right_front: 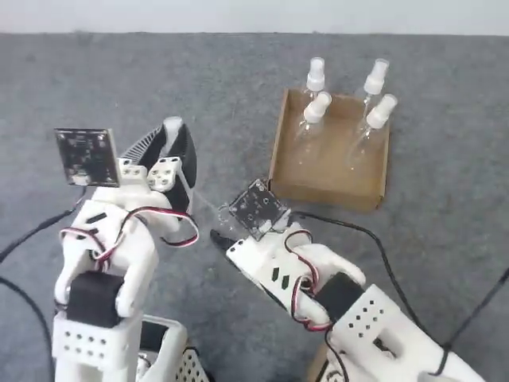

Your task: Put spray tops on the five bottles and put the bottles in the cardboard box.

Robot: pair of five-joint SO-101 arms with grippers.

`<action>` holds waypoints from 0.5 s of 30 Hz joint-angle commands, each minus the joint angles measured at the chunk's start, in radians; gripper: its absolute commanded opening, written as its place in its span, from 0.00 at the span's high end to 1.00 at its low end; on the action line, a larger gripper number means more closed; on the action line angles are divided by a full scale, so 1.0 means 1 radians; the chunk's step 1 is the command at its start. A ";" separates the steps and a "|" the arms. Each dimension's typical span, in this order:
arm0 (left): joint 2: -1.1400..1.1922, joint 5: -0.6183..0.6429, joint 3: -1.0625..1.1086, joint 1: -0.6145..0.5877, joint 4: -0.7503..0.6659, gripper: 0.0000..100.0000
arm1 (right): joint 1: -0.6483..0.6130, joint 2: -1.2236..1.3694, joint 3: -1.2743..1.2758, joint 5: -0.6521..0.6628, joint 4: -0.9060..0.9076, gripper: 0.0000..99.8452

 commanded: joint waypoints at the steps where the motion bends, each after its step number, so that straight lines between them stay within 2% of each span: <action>1: -0.017 -0.015 -0.021 0.072 0.034 0.99 | 0.024 0.008 0.034 -0.020 -0.140 0.99; 7: -0.017 -0.077 -0.015 0.169 0.071 0.99 | 0.021 -0.002 0.098 -0.020 -0.231 0.99; 13: -0.015 -0.078 -0.012 0.175 0.120 0.98 | 0.022 -0.002 0.101 -0.020 -0.231 0.99; 15: -0.015 -0.080 -0.012 0.175 0.135 0.95 | 0.022 -0.002 0.100 -0.020 -0.231 0.99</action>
